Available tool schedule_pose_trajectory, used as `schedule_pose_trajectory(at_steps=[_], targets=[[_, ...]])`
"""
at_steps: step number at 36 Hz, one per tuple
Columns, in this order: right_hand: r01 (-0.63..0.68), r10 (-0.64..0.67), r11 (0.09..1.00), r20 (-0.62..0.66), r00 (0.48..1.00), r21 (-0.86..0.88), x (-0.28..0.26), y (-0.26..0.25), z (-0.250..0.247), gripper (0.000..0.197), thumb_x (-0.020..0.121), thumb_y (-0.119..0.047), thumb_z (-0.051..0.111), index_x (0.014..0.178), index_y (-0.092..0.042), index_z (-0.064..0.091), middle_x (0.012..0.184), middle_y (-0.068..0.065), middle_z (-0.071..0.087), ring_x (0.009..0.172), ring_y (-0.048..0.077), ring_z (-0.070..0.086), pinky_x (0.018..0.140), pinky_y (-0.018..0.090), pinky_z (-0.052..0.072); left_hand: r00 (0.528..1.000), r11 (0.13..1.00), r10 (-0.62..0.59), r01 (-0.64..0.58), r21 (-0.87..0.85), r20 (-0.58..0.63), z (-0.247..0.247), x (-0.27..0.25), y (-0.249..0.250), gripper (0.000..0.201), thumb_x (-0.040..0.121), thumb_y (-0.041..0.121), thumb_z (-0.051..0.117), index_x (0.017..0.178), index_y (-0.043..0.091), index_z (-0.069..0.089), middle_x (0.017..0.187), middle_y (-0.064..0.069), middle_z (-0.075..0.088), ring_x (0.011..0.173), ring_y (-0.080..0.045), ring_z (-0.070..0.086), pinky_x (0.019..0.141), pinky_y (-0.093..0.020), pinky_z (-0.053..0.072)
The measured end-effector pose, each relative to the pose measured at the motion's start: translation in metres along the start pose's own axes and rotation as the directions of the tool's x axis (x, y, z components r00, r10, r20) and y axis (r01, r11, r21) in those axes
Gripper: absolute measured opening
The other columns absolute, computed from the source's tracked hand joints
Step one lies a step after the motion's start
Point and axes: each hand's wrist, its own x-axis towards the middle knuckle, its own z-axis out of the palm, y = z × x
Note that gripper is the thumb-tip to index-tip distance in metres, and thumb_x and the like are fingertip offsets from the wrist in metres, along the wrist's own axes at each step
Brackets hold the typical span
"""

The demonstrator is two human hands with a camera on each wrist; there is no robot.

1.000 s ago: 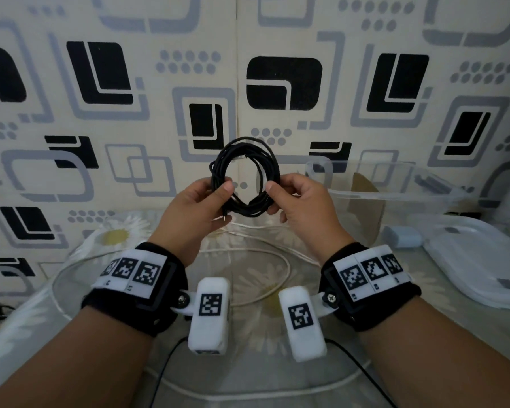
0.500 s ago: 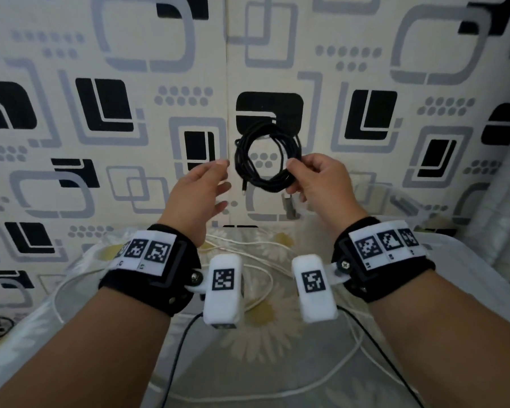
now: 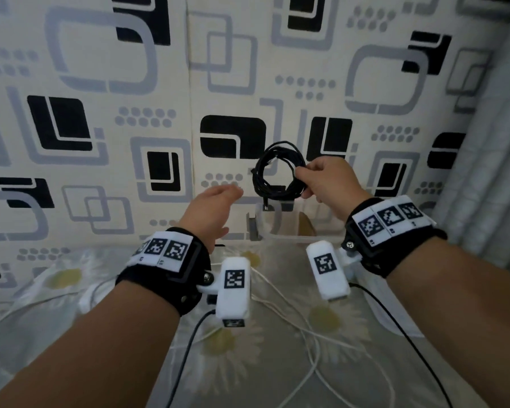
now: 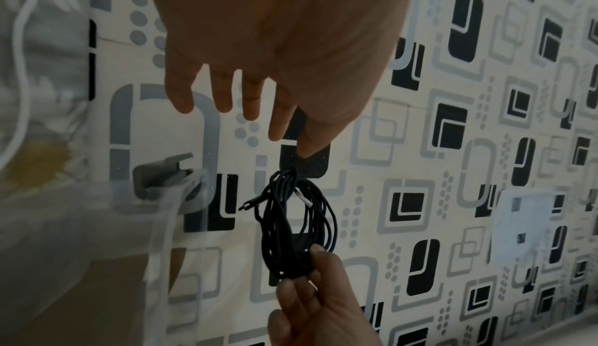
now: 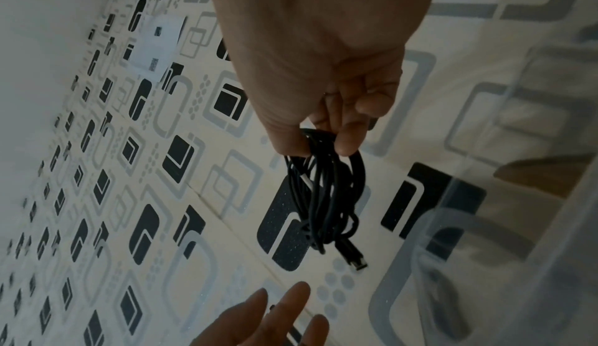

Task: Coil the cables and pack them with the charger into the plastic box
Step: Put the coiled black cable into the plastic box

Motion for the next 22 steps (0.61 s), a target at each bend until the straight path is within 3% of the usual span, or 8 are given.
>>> schedule_pose_trajectory(at_steps=[2, 6, 8, 11, 15, 18, 22], targets=[[-0.008, 0.008, 0.998, 0.011, 1.000, -0.070, 0.006, 0.000, -0.005, 0.034, 0.084, -0.028, 0.063, 0.092, 0.005, 0.064, 0.076, 0.016, 0.071, 0.052, 0.009, 0.065, 0.054, 0.026, 0.042, 1.000, 0.999, -0.023, 0.022, 0.030, 0.016, 0.005, 0.003, -0.002, 0.035, 0.095, 0.033, 0.058, 0.129, 0.024, 0.057, 0.129, 0.006, 0.052, 0.119, -0.017, 0.045, 0.105, -0.046, 0.042], [-0.038, 0.048, 0.982, 0.049, 0.998, -0.186, 0.015, 0.001, -0.015, 0.032, 0.084, -0.024, 0.061, 0.086, 0.007, 0.067, 0.058, 0.009, 0.067, 0.059, 0.015, 0.060, 0.059, 0.026, 0.042, 0.997, 0.995, -0.056, 0.052, 0.082, 0.055, 0.013, 0.007, -0.002, 0.034, 0.097, 0.031, 0.053, 0.130, 0.024, 0.057, 0.128, 0.005, 0.051, 0.117, -0.018, 0.044, 0.105, -0.047, 0.042], [-0.046, 0.071, 0.964, 0.088, 0.994, -0.261, 0.016, 0.000, -0.016, 0.028, 0.085, -0.022, 0.059, 0.076, 0.004, 0.067, 0.057, 0.008, 0.065, 0.063, 0.018, 0.060, 0.058, 0.026, 0.042, 0.996, 0.993, -0.066, 0.059, 0.101, 0.062, 0.017, 0.010, -0.002, 0.031, 0.097, 0.030, 0.053, 0.128, 0.024, 0.057, 0.127, 0.004, 0.051, 0.117, -0.018, 0.044, 0.103, -0.045, 0.043], [-0.062, 0.116, 0.929, 0.128, 0.985, -0.365, 0.018, 0.002, -0.014, 0.029, 0.085, -0.024, 0.059, 0.062, -0.006, 0.056, 0.058, 0.009, 0.064, 0.055, 0.017, 0.056, 0.051, 0.024, 0.038, 0.995, 0.989, -0.066, 0.056, 0.136, 0.069, 0.024, 0.014, -0.002, 0.028, 0.096, 0.031, 0.054, 0.123, 0.026, 0.059, 0.125, 0.005, 0.053, 0.113, -0.018, 0.045, 0.097, -0.042, 0.046], [-0.075, 0.173, 0.886, 0.177, 0.969, -0.458, 0.018, 0.006, -0.008, 0.029, 0.083, -0.025, 0.061, 0.061, -0.009, 0.052, 0.062, 0.009, 0.067, 0.052, 0.015, 0.055, 0.057, 0.025, 0.044, 0.995, 0.985, -0.073, 0.062, 0.160, 0.065, 0.030, 0.018, -0.006, 0.017, 0.093, 0.029, 0.057, 0.108, 0.028, 0.065, 0.115, 0.002, 0.057, 0.091, -0.011, 0.050, 0.093, -0.041, 0.049], [-0.055, 0.210, 0.842, 0.232, 0.950, -0.536, 0.020, 0.008, -0.001, 0.031, 0.084, -0.025, 0.060, 0.058, -0.010, 0.051, 0.065, 0.010, 0.068, 0.051, 0.016, 0.053, 0.059, 0.027, 0.045, 0.994, 0.977, -0.068, 0.049, 0.208, 0.084, 0.035, 0.022, -0.010, 0.029, 0.093, 0.030, 0.057, 0.122, 0.026, 0.061, 0.116, -0.001, 0.055, 0.091, -0.012, 0.050, 0.088, -0.037, 0.048], [-0.051, 0.276, 0.790, 0.280, 0.920, -0.612, 0.024, 0.010, 0.006, 0.032, 0.085, -0.024, 0.062, 0.060, -0.011, 0.049, 0.056, 0.005, 0.062, 0.046, 0.014, 0.052, 0.051, 0.024, 0.042, 0.995, 0.959, -0.027, -0.001, 0.284, 0.096, 0.039, 0.027, -0.016, 0.038, 0.094, 0.029, 0.058, 0.131, 0.023, 0.056, 0.119, 0.000, 0.055, 0.100, -0.015, 0.050, 0.089, -0.033, 0.044]])
